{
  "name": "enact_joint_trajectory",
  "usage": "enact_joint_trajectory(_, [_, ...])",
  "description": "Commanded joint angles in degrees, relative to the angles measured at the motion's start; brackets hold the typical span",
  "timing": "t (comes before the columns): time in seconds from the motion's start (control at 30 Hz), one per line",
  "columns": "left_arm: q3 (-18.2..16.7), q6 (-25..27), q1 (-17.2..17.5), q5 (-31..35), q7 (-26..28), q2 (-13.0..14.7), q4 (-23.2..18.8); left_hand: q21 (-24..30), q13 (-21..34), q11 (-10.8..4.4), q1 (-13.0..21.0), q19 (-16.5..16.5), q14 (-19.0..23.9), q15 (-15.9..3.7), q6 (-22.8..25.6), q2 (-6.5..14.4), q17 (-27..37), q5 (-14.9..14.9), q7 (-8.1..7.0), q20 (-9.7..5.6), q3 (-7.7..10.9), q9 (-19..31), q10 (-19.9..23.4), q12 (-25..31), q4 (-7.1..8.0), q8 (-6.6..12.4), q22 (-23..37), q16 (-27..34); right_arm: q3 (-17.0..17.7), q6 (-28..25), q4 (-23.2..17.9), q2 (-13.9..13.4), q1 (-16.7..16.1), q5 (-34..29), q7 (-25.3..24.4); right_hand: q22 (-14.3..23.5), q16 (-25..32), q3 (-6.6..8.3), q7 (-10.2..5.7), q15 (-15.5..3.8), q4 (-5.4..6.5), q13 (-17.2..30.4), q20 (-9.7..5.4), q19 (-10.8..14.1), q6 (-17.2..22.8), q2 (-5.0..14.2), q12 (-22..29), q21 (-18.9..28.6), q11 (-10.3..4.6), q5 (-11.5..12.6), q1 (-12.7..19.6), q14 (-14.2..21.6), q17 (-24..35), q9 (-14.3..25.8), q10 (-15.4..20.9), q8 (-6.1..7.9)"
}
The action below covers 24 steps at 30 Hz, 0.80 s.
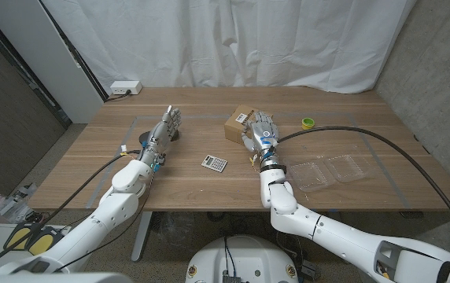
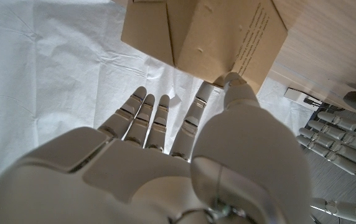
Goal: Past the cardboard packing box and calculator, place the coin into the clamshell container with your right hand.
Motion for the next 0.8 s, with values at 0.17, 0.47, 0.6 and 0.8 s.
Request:
enact_joint_trajectory(0.17, [-0.21,0.00,0.74,0.09,0.46,0.22,-0.84,0.09,0.31,0.04,0.45,-0.48,-0.23,0.34,0.38,0.13,0.22,-0.16,-0.07,-0.45,-0.61,0.31,0.13,-0.08,0.08,0.01,0.28,-0.02,0.20,1.88,0.61,-0.26,0.08,0.59,-1.97,0.33,0.21,0.29,-0.12,-0.05,-0.41,0.20,0.12,1.00,1.79,0.38,0.36,0.62,-0.38,-0.33,1.29,1.21,0.19,0.71,1.31,1.42])
enact_joint_trajectory(0.47, [-0.06,-0.14,0.42,0.07,0.14,-0.03,-0.45,0.09,0.31,-0.07,0.50,-0.50,-0.25,0.32,0.38,0.16,0.22,-0.20,-0.13,-0.45,-0.69,0.31,0.05,-0.11,0.08,0.00,0.28,-0.03,0.50,2.01,-1.59,-1.70,-0.38,-0.14,-1.42,0.35,0.19,0.38,-1.26,-0.33,-0.42,0.16,0.22,1.58,3.39,0.68,0.29,0.70,-1.09,-0.61,1.46,2.16,0.22,0.97,2.01,2.48])
enact_joint_trajectory(0.6, [-0.03,-0.14,0.37,-0.01,0.04,-0.09,-0.49,0.10,0.31,-0.11,0.51,-0.49,-0.28,0.36,0.42,0.18,0.22,-0.21,-0.09,-0.45,-0.72,0.31,0.02,-0.12,0.08,0.01,0.28,-0.03,0.74,2.80,-2.26,-2.38,-0.56,-0.50,-1.72,0.35,0.15,0.38,-1.63,-0.41,-0.43,0.14,0.21,1.71,3.61,0.73,0.19,0.70,-1.31,-0.70,1.49,2.35,0.22,0.78,2.02,2.52])
enact_joint_trajectory(0.8, [0.05,-0.07,0.33,0.06,0.11,-0.14,-0.69,0.10,0.31,-0.13,0.53,-0.49,-0.28,0.33,0.37,0.21,0.22,-0.23,-0.10,-0.43,-0.78,0.31,0.01,-0.12,0.09,-0.01,0.28,-0.03,1.53,5.13,-2.68,-3.14,-0.97,-0.67,-3.66,0.36,0.33,0.66,-1.62,-1.03,-0.59,0.09,-0.07,2.46,4.37,1.15,0.35,0.86,-1.83,-0.91,1.97,3.62,0.22,0.26,3.08,2.66])
